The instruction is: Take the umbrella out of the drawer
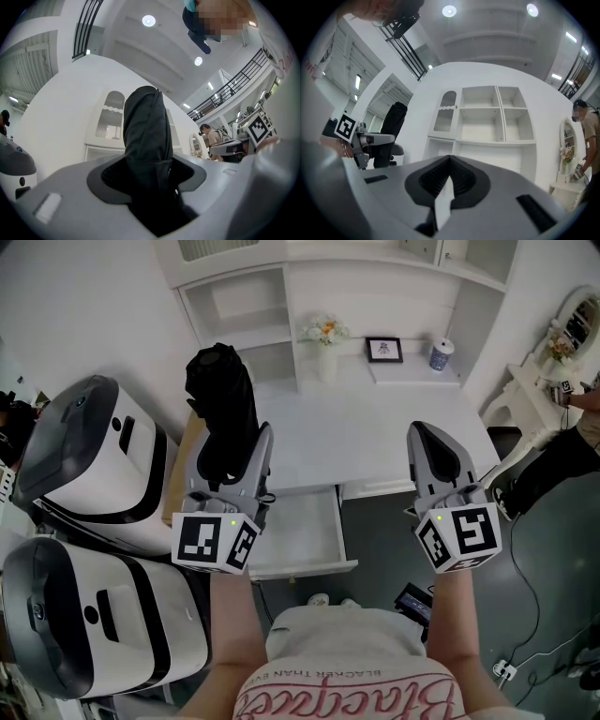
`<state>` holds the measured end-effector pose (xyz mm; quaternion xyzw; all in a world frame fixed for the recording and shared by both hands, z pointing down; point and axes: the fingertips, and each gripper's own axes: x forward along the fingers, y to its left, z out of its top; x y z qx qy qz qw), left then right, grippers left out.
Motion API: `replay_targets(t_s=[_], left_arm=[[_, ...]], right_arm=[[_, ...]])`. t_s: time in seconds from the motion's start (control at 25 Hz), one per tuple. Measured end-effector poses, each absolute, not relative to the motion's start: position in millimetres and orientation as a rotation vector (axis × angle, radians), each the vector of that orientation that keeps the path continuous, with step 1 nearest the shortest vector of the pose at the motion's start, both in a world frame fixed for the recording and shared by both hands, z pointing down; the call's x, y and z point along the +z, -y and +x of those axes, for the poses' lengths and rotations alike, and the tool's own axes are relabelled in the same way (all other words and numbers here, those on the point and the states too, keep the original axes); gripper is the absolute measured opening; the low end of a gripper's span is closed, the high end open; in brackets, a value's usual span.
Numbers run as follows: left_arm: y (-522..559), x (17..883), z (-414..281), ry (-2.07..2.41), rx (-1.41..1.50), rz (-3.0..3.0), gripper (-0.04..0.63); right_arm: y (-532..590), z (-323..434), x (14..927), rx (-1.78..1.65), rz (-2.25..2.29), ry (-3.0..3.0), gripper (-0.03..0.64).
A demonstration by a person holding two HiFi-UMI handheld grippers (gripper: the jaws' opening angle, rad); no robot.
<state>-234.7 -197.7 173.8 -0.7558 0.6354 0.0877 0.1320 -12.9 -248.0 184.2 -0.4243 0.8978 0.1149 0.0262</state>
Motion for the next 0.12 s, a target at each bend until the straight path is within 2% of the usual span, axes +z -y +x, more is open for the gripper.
replay_targets(t_s=[0.12], left_arm=[[197.6,173.5,-235.6,-1.843,0.259,-2.194,0.252]], right_arm=[[246.7,-15.2,181.9,0.365,-1.304,-2.788,0.008]])
